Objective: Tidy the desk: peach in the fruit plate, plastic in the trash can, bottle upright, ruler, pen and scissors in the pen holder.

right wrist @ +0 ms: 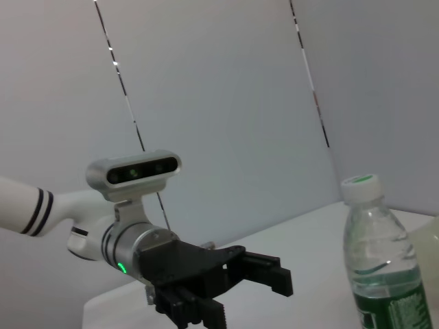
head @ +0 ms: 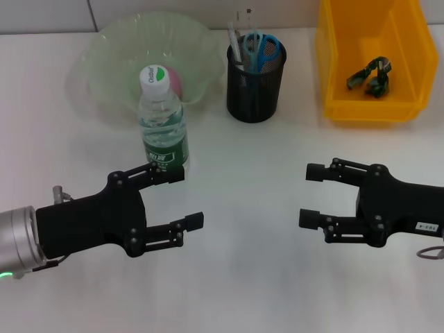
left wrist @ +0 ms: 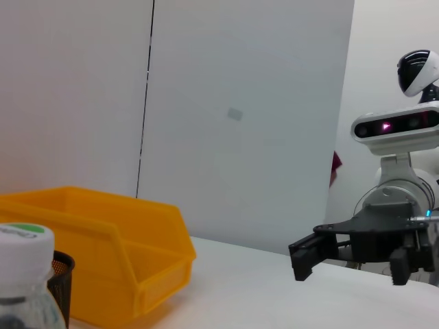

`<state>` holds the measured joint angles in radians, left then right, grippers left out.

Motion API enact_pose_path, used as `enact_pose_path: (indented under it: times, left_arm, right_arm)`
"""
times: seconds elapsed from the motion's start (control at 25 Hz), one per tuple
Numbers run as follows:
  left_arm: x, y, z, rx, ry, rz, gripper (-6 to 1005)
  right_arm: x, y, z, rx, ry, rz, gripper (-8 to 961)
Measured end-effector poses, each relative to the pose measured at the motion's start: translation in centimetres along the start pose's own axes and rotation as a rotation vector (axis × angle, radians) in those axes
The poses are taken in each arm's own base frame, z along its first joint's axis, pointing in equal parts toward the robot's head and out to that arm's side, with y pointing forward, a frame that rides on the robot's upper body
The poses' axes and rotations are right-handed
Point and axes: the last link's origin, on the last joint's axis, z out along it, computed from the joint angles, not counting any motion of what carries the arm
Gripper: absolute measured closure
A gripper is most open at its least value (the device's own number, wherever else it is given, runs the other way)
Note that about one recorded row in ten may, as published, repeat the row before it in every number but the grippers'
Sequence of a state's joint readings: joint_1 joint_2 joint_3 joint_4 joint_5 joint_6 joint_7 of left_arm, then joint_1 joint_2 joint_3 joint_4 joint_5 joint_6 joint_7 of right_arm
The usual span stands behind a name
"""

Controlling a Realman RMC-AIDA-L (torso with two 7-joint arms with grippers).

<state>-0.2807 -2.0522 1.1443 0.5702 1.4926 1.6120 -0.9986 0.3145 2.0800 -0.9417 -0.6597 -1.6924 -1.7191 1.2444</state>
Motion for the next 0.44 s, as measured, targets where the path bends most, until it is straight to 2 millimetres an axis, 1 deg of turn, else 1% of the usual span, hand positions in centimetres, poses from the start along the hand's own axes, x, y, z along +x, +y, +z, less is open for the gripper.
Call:
enact_pose_path:
  times: [0.44]
  left_arm:
    - [-0.02,0.08,-0.07,0.019,0.017,0.008,202]
  right_arm:
    - [0.11,-0.6,0.55,0.022,0.012,0.003,113]
